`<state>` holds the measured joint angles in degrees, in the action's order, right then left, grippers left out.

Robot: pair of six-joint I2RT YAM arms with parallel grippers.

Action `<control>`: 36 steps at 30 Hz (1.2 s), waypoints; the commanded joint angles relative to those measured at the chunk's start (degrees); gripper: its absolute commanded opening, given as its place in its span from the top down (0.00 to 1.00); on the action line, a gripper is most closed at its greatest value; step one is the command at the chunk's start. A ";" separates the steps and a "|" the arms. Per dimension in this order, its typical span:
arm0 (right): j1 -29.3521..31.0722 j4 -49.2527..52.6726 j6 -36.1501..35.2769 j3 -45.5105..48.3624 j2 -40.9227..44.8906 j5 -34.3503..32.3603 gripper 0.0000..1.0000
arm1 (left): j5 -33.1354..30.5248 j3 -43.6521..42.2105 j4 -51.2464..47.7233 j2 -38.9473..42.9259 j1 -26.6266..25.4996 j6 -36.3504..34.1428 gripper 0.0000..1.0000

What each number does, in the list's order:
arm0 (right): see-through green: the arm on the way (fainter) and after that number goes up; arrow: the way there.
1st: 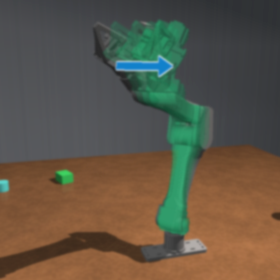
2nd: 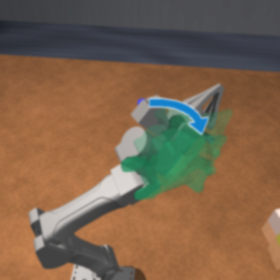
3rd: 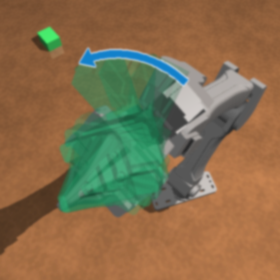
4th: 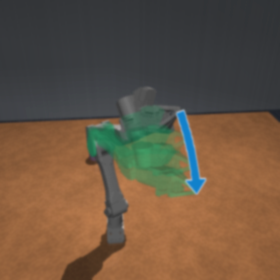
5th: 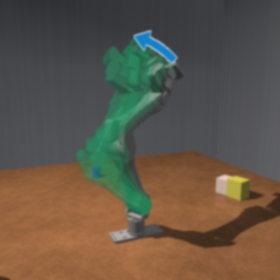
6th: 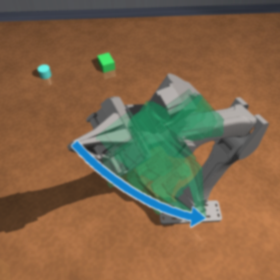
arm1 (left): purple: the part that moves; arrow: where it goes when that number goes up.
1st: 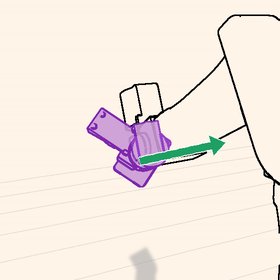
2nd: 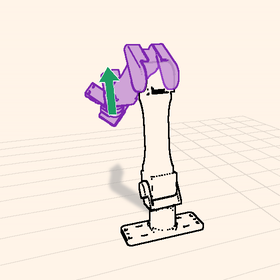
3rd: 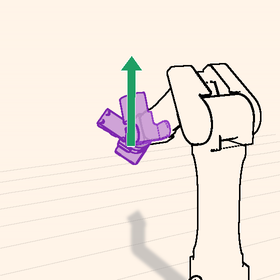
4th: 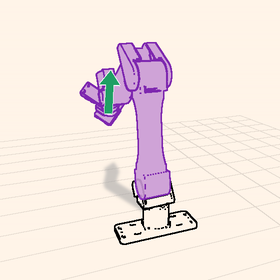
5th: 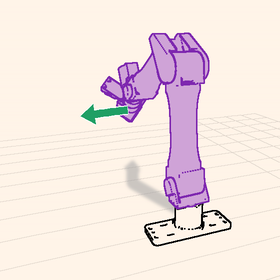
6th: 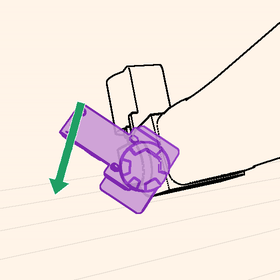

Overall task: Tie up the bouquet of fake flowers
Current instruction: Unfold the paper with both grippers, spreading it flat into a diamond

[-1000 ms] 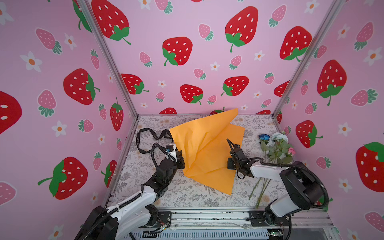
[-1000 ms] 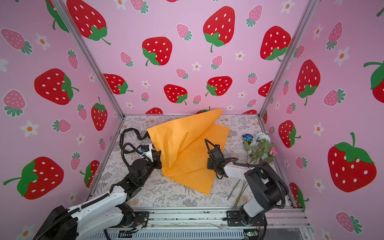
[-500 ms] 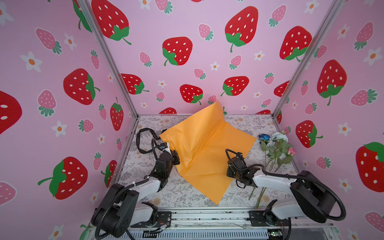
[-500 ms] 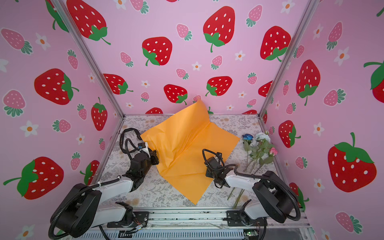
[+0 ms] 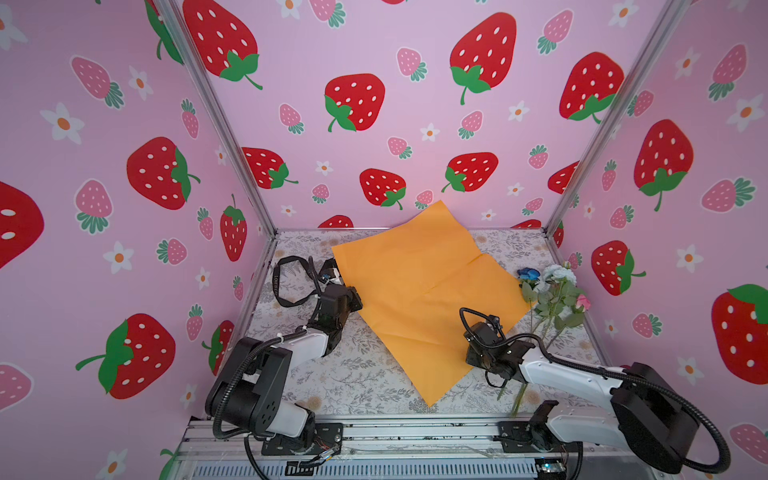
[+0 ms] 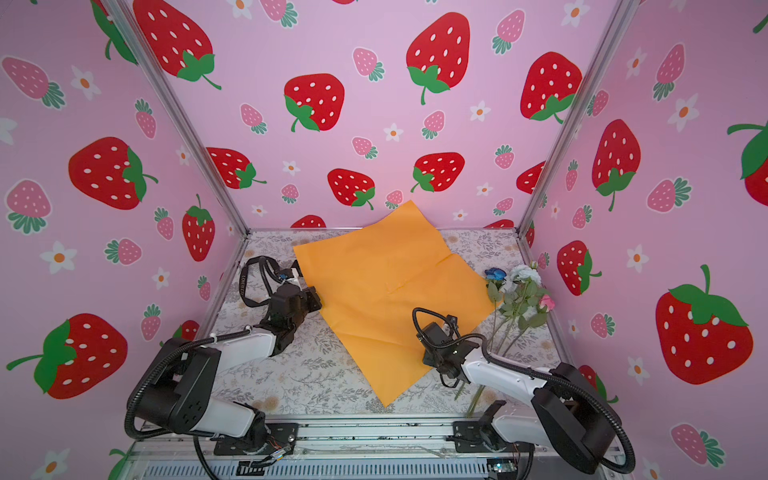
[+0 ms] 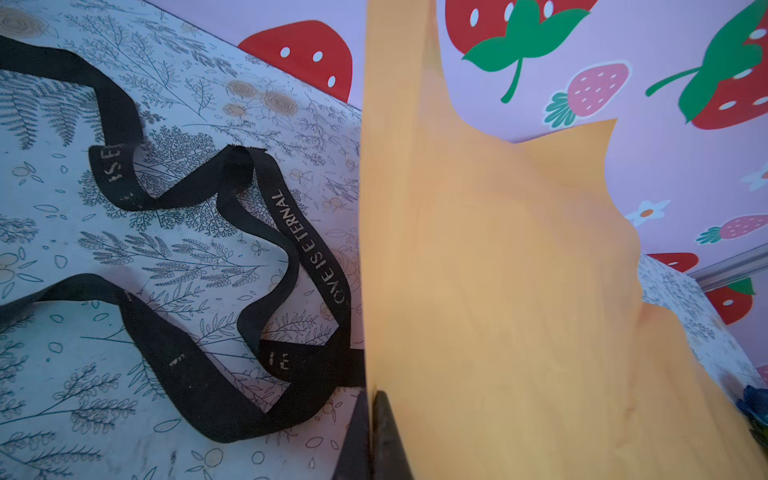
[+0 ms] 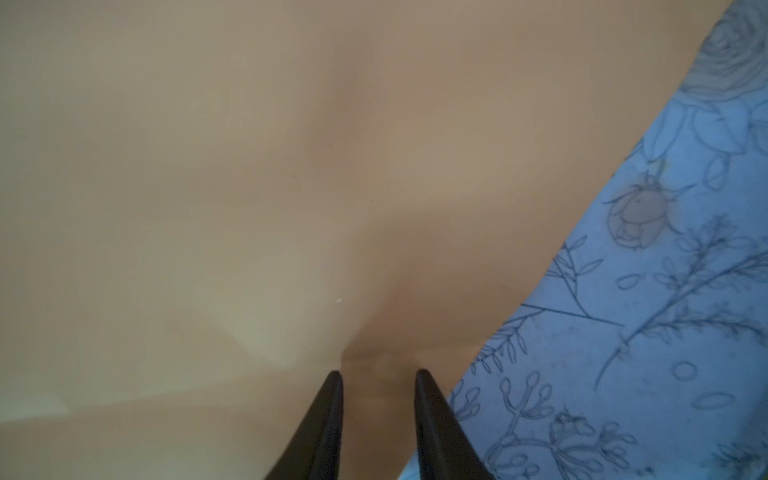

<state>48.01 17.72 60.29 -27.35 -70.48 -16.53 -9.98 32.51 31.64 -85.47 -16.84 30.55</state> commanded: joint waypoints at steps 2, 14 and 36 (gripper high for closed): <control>0.28 6.36 0.00 -1.68 2.06 0.46 0.67 | 0.20 3.17 -5.72 -1.55 0.60 1.69 1.00; -2.55 9.76 -14.90 -15.53 0.54 -6.10 0.38 | 6.05 3.83 -12.82 -1.58 1.88 -2.44 1.00; -14.61 -2.84 -31.80 -24.73 -31.27 -8.64 0.29 | 14.84 9.91 -16.32 -7.97 7.48 -4.20 0.96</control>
<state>33.47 14.66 27.94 -54.39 -100.64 -27.33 4.97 40.05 16.12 -92.62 -10.50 25.39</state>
